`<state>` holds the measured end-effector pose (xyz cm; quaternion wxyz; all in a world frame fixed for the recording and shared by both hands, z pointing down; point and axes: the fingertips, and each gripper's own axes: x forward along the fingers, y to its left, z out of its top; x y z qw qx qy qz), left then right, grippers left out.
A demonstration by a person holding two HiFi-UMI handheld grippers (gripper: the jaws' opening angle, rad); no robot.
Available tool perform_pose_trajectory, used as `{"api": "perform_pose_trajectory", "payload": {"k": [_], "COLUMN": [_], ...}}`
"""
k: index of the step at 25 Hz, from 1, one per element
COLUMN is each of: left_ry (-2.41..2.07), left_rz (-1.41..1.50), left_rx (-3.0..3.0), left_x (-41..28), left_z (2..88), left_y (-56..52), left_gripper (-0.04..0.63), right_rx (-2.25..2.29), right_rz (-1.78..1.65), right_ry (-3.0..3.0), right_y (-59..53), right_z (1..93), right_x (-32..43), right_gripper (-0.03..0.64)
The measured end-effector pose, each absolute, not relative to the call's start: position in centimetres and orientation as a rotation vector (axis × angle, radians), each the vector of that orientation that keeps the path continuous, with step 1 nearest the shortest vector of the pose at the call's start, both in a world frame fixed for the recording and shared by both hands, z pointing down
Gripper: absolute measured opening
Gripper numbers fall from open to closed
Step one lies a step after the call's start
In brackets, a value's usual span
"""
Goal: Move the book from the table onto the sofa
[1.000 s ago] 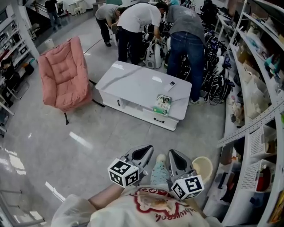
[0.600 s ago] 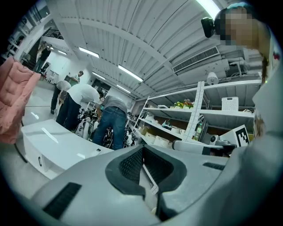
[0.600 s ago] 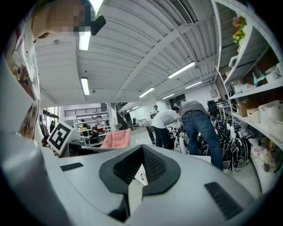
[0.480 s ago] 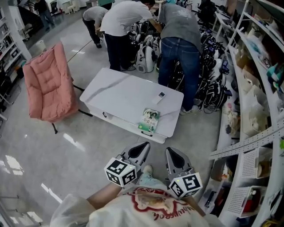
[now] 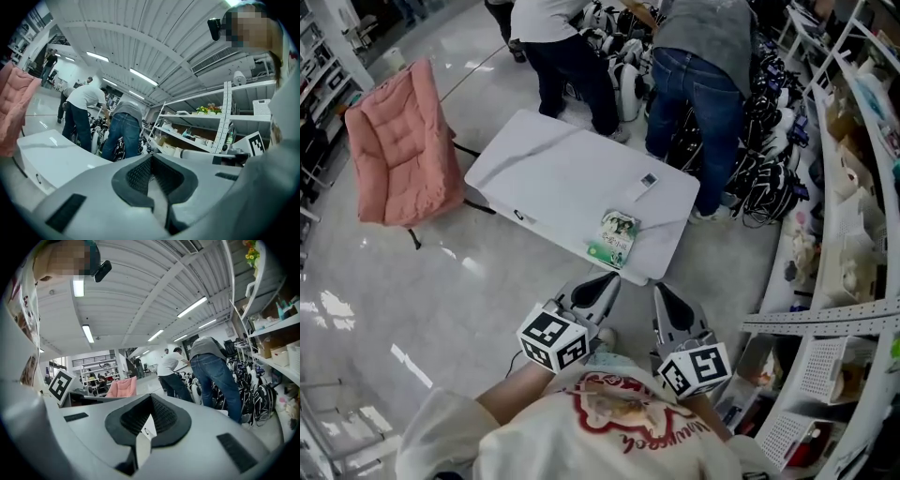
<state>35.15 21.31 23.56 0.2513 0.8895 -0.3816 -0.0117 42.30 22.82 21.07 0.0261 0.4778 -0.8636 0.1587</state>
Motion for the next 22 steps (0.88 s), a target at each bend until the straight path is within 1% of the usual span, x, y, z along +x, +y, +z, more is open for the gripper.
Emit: {"api": "perform_pose_trajectory", "payload": {"k": [12,18,22], "left_ry": [-1.049,-1.004,-0.968], "left_rz": [-0.007,0.038,0.071], "left_rx": [2.332,2.308,2.311], "left_x": [34.3,33.5,32.8], "left_z": [27.1,29.7,30.8], "left_y": [16.4,10.8,5.3], "left_gripper": [0.006,0.006,0.006], "right_rx": [1.486,1.516,1.533], "right_rz": [0.574,0.628,0.632], "right_ry": [-2.615,-2.557,-2.519], "right_y": [18.2,13.4,8.1], "right_z": [24.5,26.8,27.8], "right_x": [43.3,42.8,41.8], "right_gripper": [-0.002,-0.002,-0.002]}}
